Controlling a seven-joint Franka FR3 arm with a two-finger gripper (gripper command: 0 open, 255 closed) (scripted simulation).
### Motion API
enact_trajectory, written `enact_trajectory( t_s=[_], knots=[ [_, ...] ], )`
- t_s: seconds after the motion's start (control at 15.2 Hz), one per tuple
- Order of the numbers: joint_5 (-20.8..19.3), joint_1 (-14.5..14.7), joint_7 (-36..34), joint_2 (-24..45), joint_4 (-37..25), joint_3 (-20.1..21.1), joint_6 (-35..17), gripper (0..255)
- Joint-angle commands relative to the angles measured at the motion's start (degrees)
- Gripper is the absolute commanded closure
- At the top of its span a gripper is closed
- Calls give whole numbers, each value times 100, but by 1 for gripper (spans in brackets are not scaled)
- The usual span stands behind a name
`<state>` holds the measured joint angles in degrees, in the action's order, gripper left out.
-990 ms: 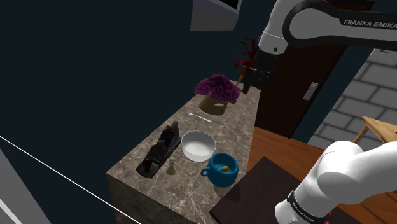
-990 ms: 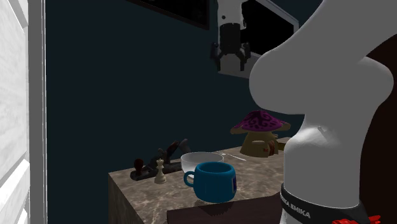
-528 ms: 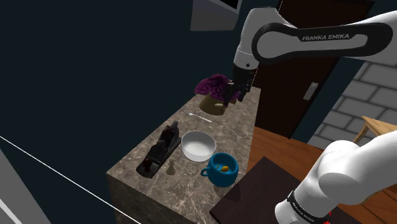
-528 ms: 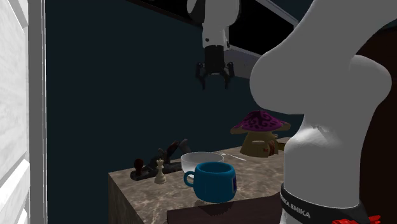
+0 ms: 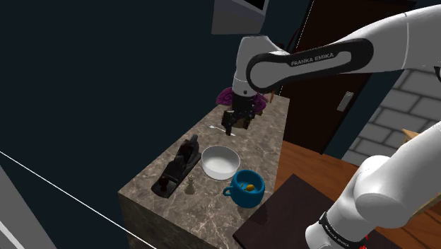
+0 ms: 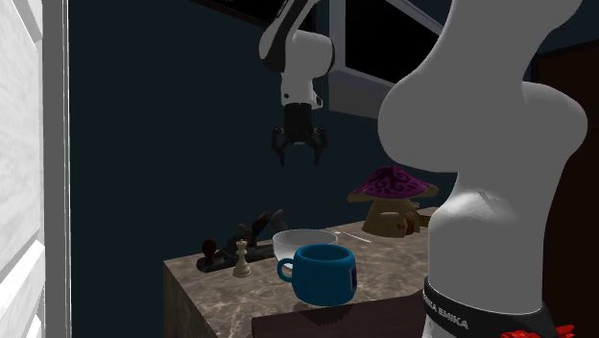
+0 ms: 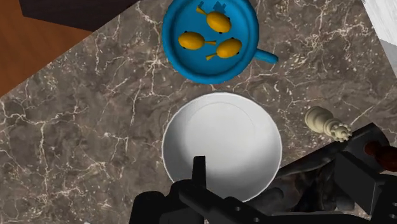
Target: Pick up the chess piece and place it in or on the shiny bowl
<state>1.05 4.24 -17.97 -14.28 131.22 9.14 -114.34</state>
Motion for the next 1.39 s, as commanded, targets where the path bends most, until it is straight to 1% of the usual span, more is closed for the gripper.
enact_trajectory(
  t_s=[0.0, 0.59, 1.12, 1.19, 1.32],
  knots=[
    [27, 54, -148, 395, -137, 99, -154, 0],
    [-7, 320, -720, 2247, -963, 398, -717, 0],
    [-102, 671, -1142, 3961, -2100, 501, -909, 0],
    [-109, 714, -1178, 4144, -2243, 505, -910, 0],
    [-123, 729, -1188, 4214, -2177, 496, -1045, 0]
  ],
)
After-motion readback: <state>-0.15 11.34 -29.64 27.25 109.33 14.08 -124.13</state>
